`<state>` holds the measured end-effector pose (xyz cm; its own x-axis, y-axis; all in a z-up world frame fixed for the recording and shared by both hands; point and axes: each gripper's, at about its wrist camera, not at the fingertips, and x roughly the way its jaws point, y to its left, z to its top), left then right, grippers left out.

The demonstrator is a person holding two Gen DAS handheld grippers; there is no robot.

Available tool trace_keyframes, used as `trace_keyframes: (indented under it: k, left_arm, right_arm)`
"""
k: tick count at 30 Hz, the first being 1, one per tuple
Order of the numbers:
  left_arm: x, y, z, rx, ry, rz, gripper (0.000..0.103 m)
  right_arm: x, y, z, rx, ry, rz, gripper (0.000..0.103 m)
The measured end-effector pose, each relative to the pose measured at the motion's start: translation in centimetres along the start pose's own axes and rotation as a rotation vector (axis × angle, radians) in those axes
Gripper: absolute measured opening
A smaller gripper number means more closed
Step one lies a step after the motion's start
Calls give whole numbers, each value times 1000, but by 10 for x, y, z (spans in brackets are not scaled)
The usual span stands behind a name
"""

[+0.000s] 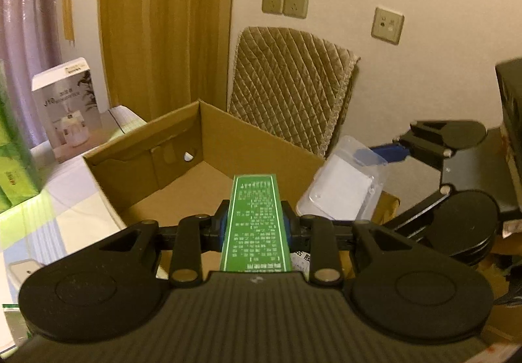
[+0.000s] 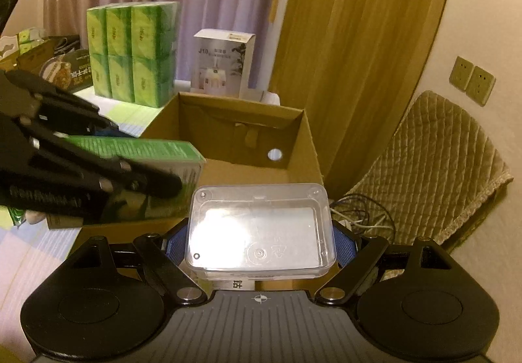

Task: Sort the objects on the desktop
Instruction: 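Open both grippers to drop the green box and container into the cardboard box, then move left tool to the silver tea bag while right tool approaches the clear bag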

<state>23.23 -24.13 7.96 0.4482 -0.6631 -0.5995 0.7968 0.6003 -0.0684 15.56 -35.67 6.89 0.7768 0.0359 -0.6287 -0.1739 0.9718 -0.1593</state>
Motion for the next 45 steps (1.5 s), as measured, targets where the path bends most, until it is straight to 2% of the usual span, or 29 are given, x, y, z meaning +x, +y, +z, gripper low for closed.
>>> trace_keyframes:
  k: [9, 16, 25, 29, 45]
  left_arm:
    - [-9, 15, -8, -36, -35, 45, 29]
    - [-16, 26, -17, -44, -3, 103, 33]
    - [-25, 30, -24, -53, -7, 124, 34]
    - [-26, 32, -26, -48, -3, 129, 38]
    - [-31, 30, -32, -7, 4, 153, 46]
  right_arm:
    - [3, 5, 0, -14, 1, 16, 83]
    - [6, 6, 0, -11, 8, 19, 83]
    - [9, 13, 8, -21, -17, 17, 83]
    - [9, 17, 10, -44, -32, 0, 92]
    - [3, 25, 9, -84, -15, -11, 94]
